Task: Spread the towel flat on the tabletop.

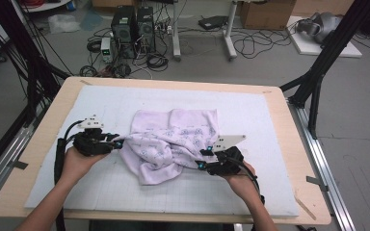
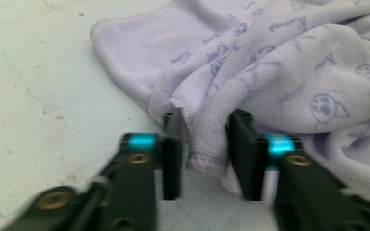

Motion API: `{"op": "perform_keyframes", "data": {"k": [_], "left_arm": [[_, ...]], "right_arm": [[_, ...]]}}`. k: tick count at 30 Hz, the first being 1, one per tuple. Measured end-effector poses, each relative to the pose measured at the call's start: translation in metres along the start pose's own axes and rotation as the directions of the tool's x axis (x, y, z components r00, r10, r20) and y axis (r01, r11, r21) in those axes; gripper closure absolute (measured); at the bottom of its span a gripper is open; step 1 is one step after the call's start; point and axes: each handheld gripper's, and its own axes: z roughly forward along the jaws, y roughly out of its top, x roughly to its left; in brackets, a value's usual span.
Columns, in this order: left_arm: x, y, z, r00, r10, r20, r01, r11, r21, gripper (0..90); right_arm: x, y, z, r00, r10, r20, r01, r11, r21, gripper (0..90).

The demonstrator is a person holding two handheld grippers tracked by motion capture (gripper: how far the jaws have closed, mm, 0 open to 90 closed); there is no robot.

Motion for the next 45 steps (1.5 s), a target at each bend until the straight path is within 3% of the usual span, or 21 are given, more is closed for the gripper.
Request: {"op": "perform_keyframes", "data": {"k": [5, 10, 15, 18, 20, 24, 27, 30, 34, 35, 38, 41, 45], "left_arm": [[-0.022, -0.009, -0.002, 0.9978, 0.043, 0.050, -0.043, 0.9990, -0.006, 47.9], [-0.043, -0.020, 0.005, 0.9925, 0.082, 0.090, -0.084, 0.9964, 0.015, 47.6], [-0.047, -0.028, 0.031, 0.9921, 0.080, 0.097, -0.089, 0.9923, 0.087, 52.3], [-0.044, -0.028, 0.045, 0.9911, 0.096, 0.092, -0.106, 0.9876, 0.116, 74.2], [-0.039, -0.025, 0.045, 0.9909, 0.079, 0.109, -0.091, 0.9897, 0.111, 82.2], [-0.029, -0.020, 0.033, 0.9940, 0.074, 0.080, -0.081, 0.9934, 0.081, 85.1], [-0.019, -0.015, 0.022, 0.9977, 0.048, 0.047, -0.051, 0.9974, 0.050, 85.4], [-0.013, -0.005, 0.013, 0.9986, 0.053, 0.011, -0.053, 0.9984, 0.020, 85.6], [-0.006, 0.011, 0.016, 0.9981, 0.059, -0.020, -0.058, 0.9982, 0.010, 85.7], [-0.005, 0.015, 0.020, 0.9980, 0.057, -0.027, -0.057, 0.9983, 0.016, 85.7], [0.002, 0.026, 0.037, 0.9971, 0.054, -0.054, -0.052, 0.9980, 0.034, 85.7], [0.014, 0.031, 0.056, 0.9974, 0.026, -0.067, -0.022, 0.9976, 0.065, 85.6], [0.024, 0.030, 0.071, 0.9982, 0.001, -0.060, 0.005, 0.9947, 0.102, 84.0]], "right_arm": [[0.004, 0.003, 0.009, 0.9997, -0.013, -0.022, 0.014, 1.000, 0.019, 55.4], [0.005, 0.002, 0.015, 0.9992, -0.011, -0.038, 0.012, 1.000, 0.029, 55.6], [0.004, 0.001, 0.030, 0.9994, -0.011, -0.034, 0.013, 0.998, 0.069, 56.9], [0.001, -0.001, 0.039, 0.9988, -0.007, -0.048, 0.012, 0.994, 0.106, 71.6], [-0.002, -0.002, 0.039, 0.9969, -0.013, -0.077, 0.021, 0.994, 0.105, 81.7], [-0.008, -0.002, 0.020, 0.9940, 0.008, -0.109, -0.002, 0.999, 0.051, 85.5], [-0.014, -0.001, 0.000, 0.9969, 0.002, -0.079, 0.001, 1.000, 0.031, 86.0], [-0.023, 0.002, -0.019, 0.9991, 0.006, -0.041, -0.004, 1.000, 0.025, 86.1], [-0.042, 0.011, -0.033, 0.9996, 0.009, 0.025, -0.010, 0.998, 0.054, 86.0], [-0.049, 0.013, -0.034, 0.9989, 0.029, 0.037, -0.031, 0.998, 0.053, 86.0], [-0.070, 0.018, -0.028, 0.9948, 0.061, 0.081, -0.066, 0.995, 0.069, 86.0], [-0.091, 0.018, -0.013, 0.9875, 0.103, 0.119, -0.114, 0.990, 0.085, 85.9], [-0.108, 0.009, 0.008, 0.9802, 0.153, 0.125, -0.168, 0.979, 0.118, 82.4]]}}
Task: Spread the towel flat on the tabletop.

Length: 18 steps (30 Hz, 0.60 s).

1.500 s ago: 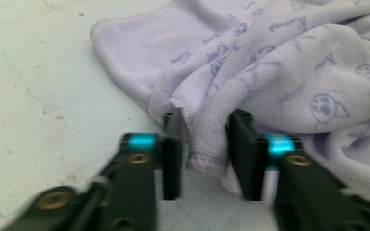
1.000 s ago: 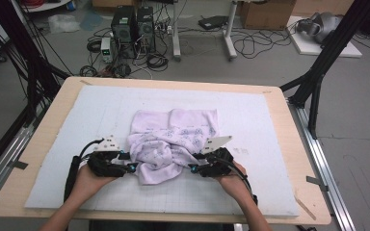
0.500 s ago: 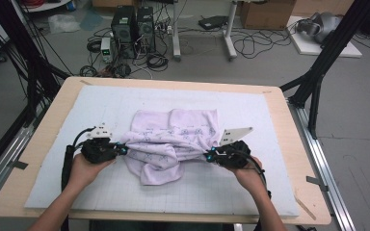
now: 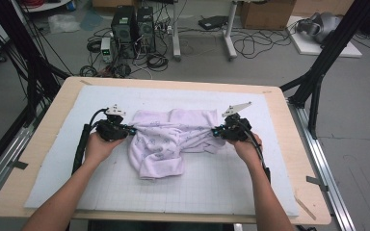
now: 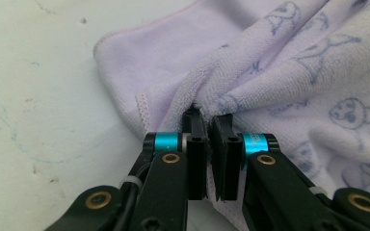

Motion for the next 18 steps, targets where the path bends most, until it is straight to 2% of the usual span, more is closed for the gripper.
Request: {"op": "perform_keyframes", "data": {"k": [3, 5, 8, 10, 12, 15, 18], "left_arm": [[0.003, -0.002, -0.007, 0.9998, -0.012, 0.015, 0.012, 0.9999, 0.001, 73.1], [0.003, -0.003, -0.018, 0.9998, -0.012, 0.016, 0.012, 0.9995, -0.028, 64.5], [0.001, -0.005, -0.037, 1.0000, -0.008, 0.004, 0.008, 0.9974, -0.071, 54.6], [-0.003, -0.007, -0.047, 1.0000, 0.007, -0.004, -0.008, 0.9969, -0.078, 51.8], [-0.008, -0.010, -0.056, 0.9998, 0.022, 0.003, -0.022, 0.9956, -0.091, 50.0], [-0.023, -0.019, -0.059, 0.9979, 0.051, 0.041, -0.046, 0.9933, -0.106, 49.9], [-0.036, -0.029, -0.052, 0.9932, 0.065, 0.096, -0.054, 0.9926, -0.109, 52.3]], "right_arm": [[-0.001, -0.002, 0.001, 0.9998, 0.020, -0.003, -0.020, 1.000, -0.017, 75.6], [0.002, -0.002, -0.006, 0.9998, 0.007, 0.016, -0.007, 0.999, -0.044, 67.9], [0.011, -0.002, -0.020, 0.9998, 0.000, 0.019, 0.002, 0.996, -0.090, 62.1], [0.021, -0.002, -0.029, 0.9991, -0.024, 0.035, 0.028, 0.991, -0.129, 57.9], [0.031, -0.002, -0.036, 0.9981, -0.044, 0.042, 0.050, 0.989, -0.142, 57.5], [0.047, -0.004, -0.038, 0.9965, -0.080, 0.026, 0.083, 0.983, -0.165, 57.8], [0.062, -0.008, -0.027, 0.9934, -0.114, 0.005, 0.114, 0.982, -0.151, 58.3]]}}
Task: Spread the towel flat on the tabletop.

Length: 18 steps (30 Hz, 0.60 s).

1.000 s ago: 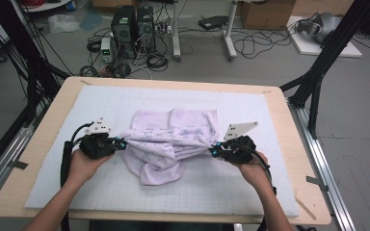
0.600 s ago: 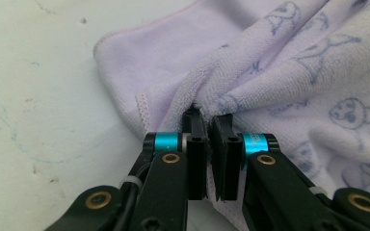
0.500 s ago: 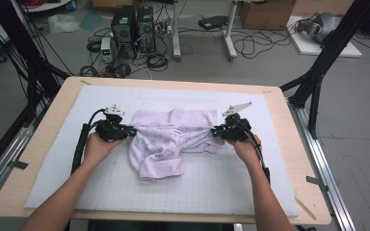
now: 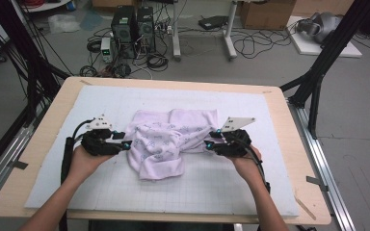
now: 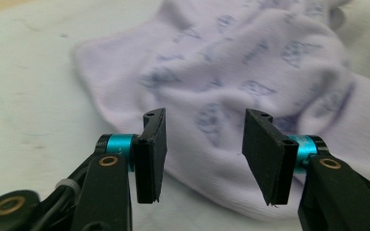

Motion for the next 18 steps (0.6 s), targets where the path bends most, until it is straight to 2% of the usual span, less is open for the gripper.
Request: {"op": "perform_keyframes", "data": {"k": [3, 5, 8, 12, 15, 18], "left_arm": [[-0.009, -0.009, 0.015, 0.9989, 0.004, 0.047, -0.006, 0.9996, 0.029, 54.6], [-0.015, -0.012, 0.026, 0.9974, 0.014, 0.071, -0.018, 0.9978, 0.063, 54.8], [-0.023, -0.013, 0.038, 0.9946, 0.057, 0.087, -0.066, 0.9922, 0.106, 54.8], [-0.029, -0.016, 0.052, 0.9913, 0.090, 0.095, -0.105, 0.9822, 0.156, 58.4], [-0.029, -0.015, 0.055, 0.9919, 0.098, 0.080, -0.109, 0.9848, 0.136, 66.5], [-0.028, -0.015, 0.056, 0.9925, 0.096, 0.076, -0.105, 0.9864, 0.126, 79.0]], "right_arm": [[0.009, 0.001, 0.016, 0.9994, -0.025, -0.023, 0.026, 0.998, 0.062, 57.4], [0.013, 0.003, 0.025, 0.9988, -0.037, -0.031, 0.039, 0.997, 0.063, 57.3], [0.016, 0.007, 0.038, 0.9982, -0.043, -0.042, 0.046, 0.996, 0.070, 57.0], [0.020, 0.011, 0.062, 0.9977, -0.044, -0.052, 0.049, 0.995, 0.090, 56.1], [0.023, 0.015, 0.080, 0.9978, -0.049, -0.044, 0.053, 0.994, 0.099, 57.0], [0.023, 0.017, 0.093, 0.9985, -0.042, -0.035, 0.046, 0.993, 0.106, 64.3]]}}
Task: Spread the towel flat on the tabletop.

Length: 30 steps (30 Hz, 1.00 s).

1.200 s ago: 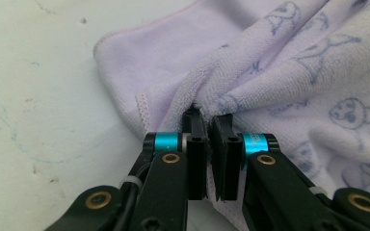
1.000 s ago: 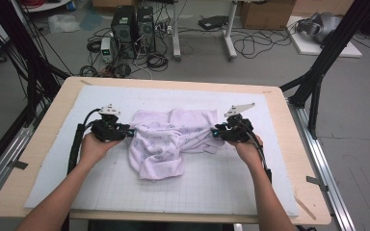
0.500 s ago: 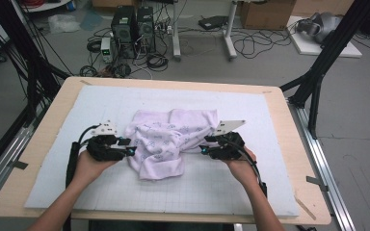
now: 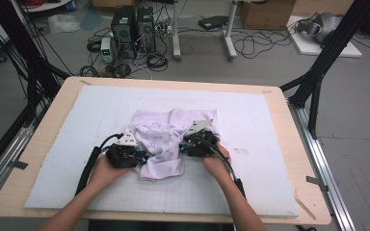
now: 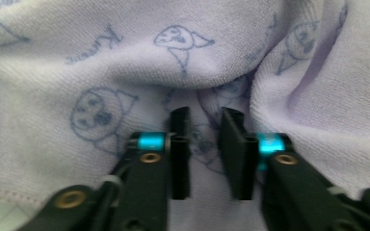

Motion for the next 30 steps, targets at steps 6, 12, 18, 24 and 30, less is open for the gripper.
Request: {"op": "perform_keyframes", "data": {"k": [6, 12, 18, 24, 30], "left_arm": [[0.003, 0.000, -0.005, 0.9991, -0.017, 0.039, 0.017, 0.9998, -0.005, 87.9], [0.000, 0.001, -0.030, 0.9985, -0.023, 0.049, 0.026, 0.9975, -0.066, 88.1], [-0.004, 0.002, -0.058, 0.9994, -0.003, 0.035, 0.007, 0.9941, -0.109, 88.2], [-0.005, 0.008, -0.085, 0.9999, 0.003, 0.017, 0.000, 0.9873, -0.159, 88.2], [0.002, 0.022, -0.092, 0.9996, -0.002, -0.027, -0.003, 0.9831, -0.183, 88.3]], "right_arm": [[-0.004, 0.000, -0.003, 0.9985, 0.012, -0.053, -0.012, 1.000, -0.013, 84.4], [-0.004, -0.003, -0.032, 0.9970, 0.004, -0.078, -0.008, 0.999, -0.052, 85.7], [0.003, -0.008, -0.068, 0.9967, -0.013, -0.080, 0.006, 0.996, -0.086, 85.8], [0.009, -0.011, -0.103, 0.9952, -0.032, -0.093, 0.022, 0.994, -0.106, 86.0], [-0.002, -0.002, -0.128, 0.9981, -0.039, -0.047, 0.032, 0.991, -0.133, 86.0]]}}
